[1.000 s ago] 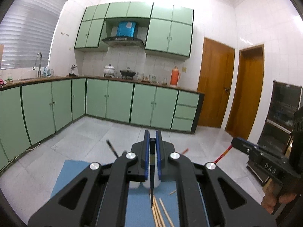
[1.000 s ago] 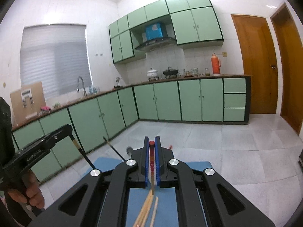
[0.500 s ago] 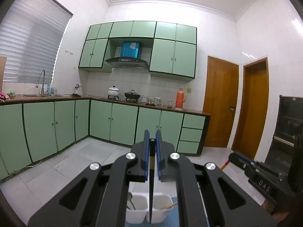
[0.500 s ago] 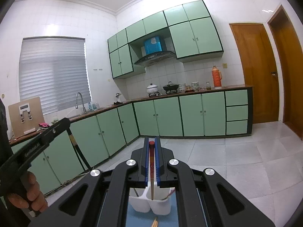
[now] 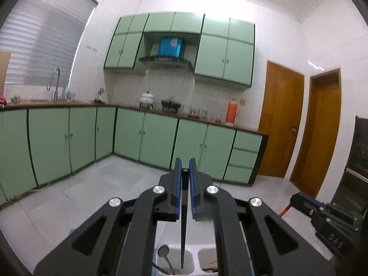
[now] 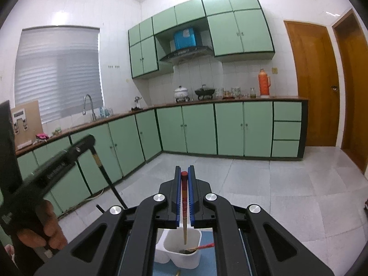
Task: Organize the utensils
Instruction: 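Lift both chopsticks and carry them over the white holder with both tools, then open both tools to drop the chopsticks into the white holder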
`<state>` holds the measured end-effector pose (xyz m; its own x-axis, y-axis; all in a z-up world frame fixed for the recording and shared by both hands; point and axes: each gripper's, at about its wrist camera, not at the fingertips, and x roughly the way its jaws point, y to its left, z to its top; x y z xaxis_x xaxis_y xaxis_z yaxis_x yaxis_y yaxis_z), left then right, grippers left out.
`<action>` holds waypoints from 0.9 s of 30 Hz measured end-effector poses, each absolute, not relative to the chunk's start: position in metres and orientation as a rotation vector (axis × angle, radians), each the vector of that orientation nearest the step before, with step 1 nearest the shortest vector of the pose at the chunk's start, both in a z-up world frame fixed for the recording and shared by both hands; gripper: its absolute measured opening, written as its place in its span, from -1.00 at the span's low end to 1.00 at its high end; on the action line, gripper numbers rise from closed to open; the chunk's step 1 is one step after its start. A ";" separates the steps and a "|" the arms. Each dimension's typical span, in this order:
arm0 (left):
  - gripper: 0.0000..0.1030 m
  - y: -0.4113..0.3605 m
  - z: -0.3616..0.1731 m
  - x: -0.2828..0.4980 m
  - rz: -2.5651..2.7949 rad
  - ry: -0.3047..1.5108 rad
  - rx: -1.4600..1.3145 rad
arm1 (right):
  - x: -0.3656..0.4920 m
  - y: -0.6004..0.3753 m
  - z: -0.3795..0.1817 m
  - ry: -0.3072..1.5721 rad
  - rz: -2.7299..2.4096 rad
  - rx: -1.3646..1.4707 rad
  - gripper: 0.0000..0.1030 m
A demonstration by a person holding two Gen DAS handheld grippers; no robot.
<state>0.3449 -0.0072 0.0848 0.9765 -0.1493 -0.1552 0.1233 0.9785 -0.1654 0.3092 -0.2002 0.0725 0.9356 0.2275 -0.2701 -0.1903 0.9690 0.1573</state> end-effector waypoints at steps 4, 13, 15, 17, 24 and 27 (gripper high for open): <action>-0.89 -0.009 0.059 0.359 -0.146 0.247 -0.135 | 0.323 -0.197 0.055 0.334 0.215 0.125 -0.89; -0.87 -0.004 0.019 0.369 -0.169 0.368 -0.104 | 0.333 -0.189 0.025 0.426 0.252 0.110 -0.88; -0.86 -0.001 0.013 0.368 -0.169 0.380 -0.101 | 0.333 -0.188 0.021 0.442 0.261 0.107 -0.87; -0.80 0.002 0.010 0.364 -0.176 0.384 -0.095 | 0.328 -0.188 0.020 0.431 0.253 0.097 -0.85; 0.17 0.011 0.023 0.336 -0.189 0.318 -0.095 | 0.298 -0.207 0.035 0.347 0.192 0.113 -0.08; 0.71 0.015 0.033 0.310 -0.189 0.256 -0.084 | 0.281 -0.216 0.040 0.310 0.161 0.133 0.46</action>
<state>0.3101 0.0148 0.0325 0.9499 -0.1958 -0.2437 0.1746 0.9789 -0.1061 0.2814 -0.2162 0.0402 0.9396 0.1777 -0.2926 -0.1370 0.9785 0.1545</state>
